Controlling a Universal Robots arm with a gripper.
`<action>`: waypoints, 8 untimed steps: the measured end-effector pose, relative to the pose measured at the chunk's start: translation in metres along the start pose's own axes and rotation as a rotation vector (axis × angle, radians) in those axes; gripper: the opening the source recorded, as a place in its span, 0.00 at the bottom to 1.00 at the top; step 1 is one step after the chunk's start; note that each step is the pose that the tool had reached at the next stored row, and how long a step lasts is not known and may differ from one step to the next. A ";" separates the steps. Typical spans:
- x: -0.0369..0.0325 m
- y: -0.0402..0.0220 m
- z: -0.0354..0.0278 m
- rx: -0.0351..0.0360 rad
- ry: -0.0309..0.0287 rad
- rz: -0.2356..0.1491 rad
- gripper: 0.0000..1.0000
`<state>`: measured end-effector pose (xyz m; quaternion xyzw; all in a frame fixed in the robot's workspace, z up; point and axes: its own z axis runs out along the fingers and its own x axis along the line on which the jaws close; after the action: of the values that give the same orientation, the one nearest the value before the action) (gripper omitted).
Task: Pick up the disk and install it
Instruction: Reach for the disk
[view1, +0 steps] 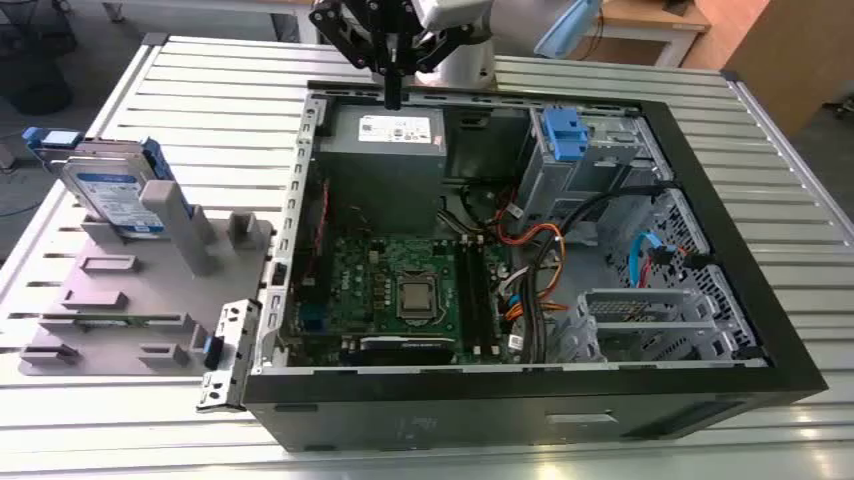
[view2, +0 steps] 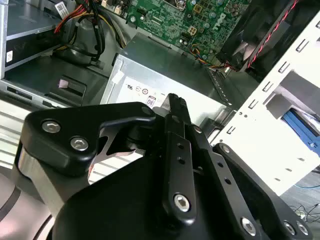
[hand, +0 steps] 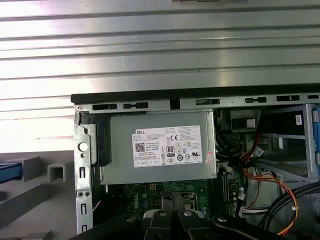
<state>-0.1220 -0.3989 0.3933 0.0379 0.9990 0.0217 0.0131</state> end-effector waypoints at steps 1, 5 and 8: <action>0.0000 0.0000 0.0000 0.0000 0.0000 0.000 0.11; 0.0000 0.0000 0.0000 0.0000 0.0000 0.000 0.11; 0.0001 0.0000 0.0000 0.0000 0.0000 0.000 0.11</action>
<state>-0.1221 -0.3989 0.3933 0.0379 0.9990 0.0217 0.0131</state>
